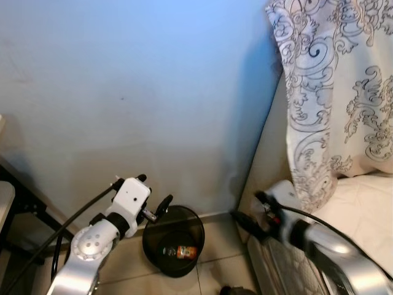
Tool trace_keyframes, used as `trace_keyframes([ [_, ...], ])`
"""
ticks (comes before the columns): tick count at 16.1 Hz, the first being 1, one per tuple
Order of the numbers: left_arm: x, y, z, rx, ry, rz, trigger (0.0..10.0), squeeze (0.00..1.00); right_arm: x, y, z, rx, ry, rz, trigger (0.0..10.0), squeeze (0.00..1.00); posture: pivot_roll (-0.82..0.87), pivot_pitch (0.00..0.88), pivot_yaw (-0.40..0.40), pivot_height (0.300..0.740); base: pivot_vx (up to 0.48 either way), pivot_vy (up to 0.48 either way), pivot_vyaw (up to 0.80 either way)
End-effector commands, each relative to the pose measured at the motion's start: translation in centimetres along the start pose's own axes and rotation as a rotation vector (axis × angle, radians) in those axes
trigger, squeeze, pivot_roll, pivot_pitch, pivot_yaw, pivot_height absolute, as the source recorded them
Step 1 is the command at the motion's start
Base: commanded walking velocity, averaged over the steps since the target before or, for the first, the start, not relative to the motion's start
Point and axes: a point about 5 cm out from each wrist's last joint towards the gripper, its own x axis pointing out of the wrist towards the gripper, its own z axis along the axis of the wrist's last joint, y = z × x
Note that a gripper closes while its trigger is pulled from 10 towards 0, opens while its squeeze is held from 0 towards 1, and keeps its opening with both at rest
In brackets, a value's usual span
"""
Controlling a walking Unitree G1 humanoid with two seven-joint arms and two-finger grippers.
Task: Clean up the room
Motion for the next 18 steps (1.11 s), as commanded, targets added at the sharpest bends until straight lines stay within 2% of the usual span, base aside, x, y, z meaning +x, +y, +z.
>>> trace_keyframes([
  [1, -0.4, 0.0, 0.1, 0.004, 0.004, -0.021, 10.0, 0.0, -1.4, -0.6, -0.2, 0.012, 0.021, 0.013, 10.0, 1.0, 0.05, 0.0, 0.057, 0.74, 0.0, 0.0, -0.65],
  [4, -0.3, -0.3, 0.1, 0.001, 0.006, -0.04, 10.0, 0.0, -3.4, -2.7, -0.7, 0.009, 0.056, -0.049, 10.0, 1.0, 0.05, 0.0, 0.064, 0.74, 0.0, 0.0, -0.63],
  [6, 0.0, -0.6, 0.3, -0.005, 0.001, -0.058, 10.0, 0.0, -5.1, -4.6, -0.7, 0.008, 0.074, -0.14, 10.0, 1.0, 0.04, 0.0, 0.068, 0.74, 0.0, 0.0, -0.62],
  [10, 0.1, -0.7, 0.2, -0.036, -0.007, -0.042, 10.0, 0.0, -6.4, -5.3, -0.6, 0.035, 0.052, -0.186, 10.0, 1.0, 0.04, 0.0, 0.062, 0.74, 0.0, 0.0, -0.61],
  [11, 0.2, -0.7, 0.1, -0.049, -0.01, -0.029, 10.0, 0.0, -6.5, -5.3, -0.6, 0.043, 0.043, -0.187, 10.0, 1.0, 0.04, 0.0, 0.058, 0.74, 0.0, 0.0, -0.61],
  [14, 0.6, -0.6, 0.2, -0.075, -0.036, 0.08, 10.0, 0.0, -4.7, -5.6, -0.3, 0.101, -0.035, -0.27, 10.0, 1.0, 0.04, 0.0, 0.036, 0.74, 0.0, 0.0, -0.61],
  [16, 0.9, -1.0, 0.2, -0.085, -0.041, 0.081, 10.0, 0.0, -3.9, -5.4, -1.1, 0.115, -0.012, -0.301, 10.0, 1.0, 0.05, 0.0, 0.019, 0.74, 0.0, 0.0, -0.61],
  [18, 0.7, -1.5, 0.1, -0.112, -0.041, 0.088, 10.0, 0.0, -3.3, -4.5, -1.3, 0.123, -0.001, -0.263, 10.0, 1.0, 0.04, 0.0, 0.009, 0.74, 0.0, 0.0, -0.61],
])
